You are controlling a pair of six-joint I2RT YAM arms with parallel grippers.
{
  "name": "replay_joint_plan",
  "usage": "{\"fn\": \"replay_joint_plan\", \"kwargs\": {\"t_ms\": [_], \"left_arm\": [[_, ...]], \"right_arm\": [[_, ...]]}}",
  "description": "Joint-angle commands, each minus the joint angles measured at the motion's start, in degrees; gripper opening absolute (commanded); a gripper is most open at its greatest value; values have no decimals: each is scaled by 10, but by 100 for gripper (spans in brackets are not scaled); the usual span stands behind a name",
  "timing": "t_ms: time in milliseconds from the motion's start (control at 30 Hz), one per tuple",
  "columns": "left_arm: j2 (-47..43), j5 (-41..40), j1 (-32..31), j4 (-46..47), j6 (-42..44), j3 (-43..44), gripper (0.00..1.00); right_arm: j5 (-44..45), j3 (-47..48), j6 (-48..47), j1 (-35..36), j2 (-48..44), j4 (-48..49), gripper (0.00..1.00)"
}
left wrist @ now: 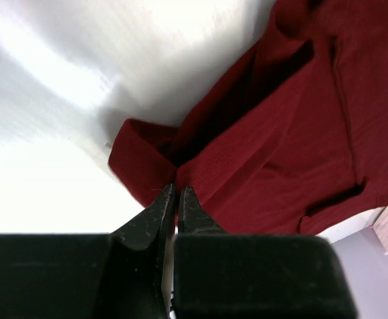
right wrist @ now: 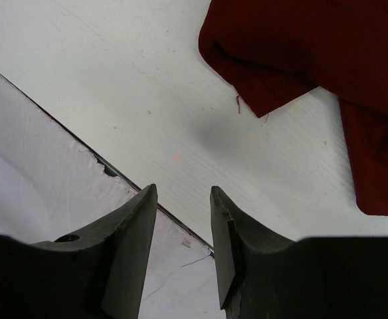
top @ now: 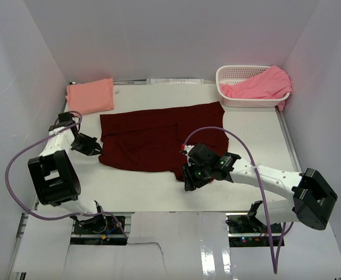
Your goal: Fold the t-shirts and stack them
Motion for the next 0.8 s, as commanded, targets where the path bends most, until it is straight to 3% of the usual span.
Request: {"fn": "replay_joint_plan", "kwargs": {"t_ms": [0,367,767], "left_arm": [[-59,9,-1,-26,11,-30,10],[-180,16,0,-62,-5,-132,10],[-122,-32,30,-79,45,-114,11]], "right_arm": [[3,11,4,3,3,11,44],[21,22,3,3,-2,-4,44],[63,32,4,2,-4,-37,45]]}}
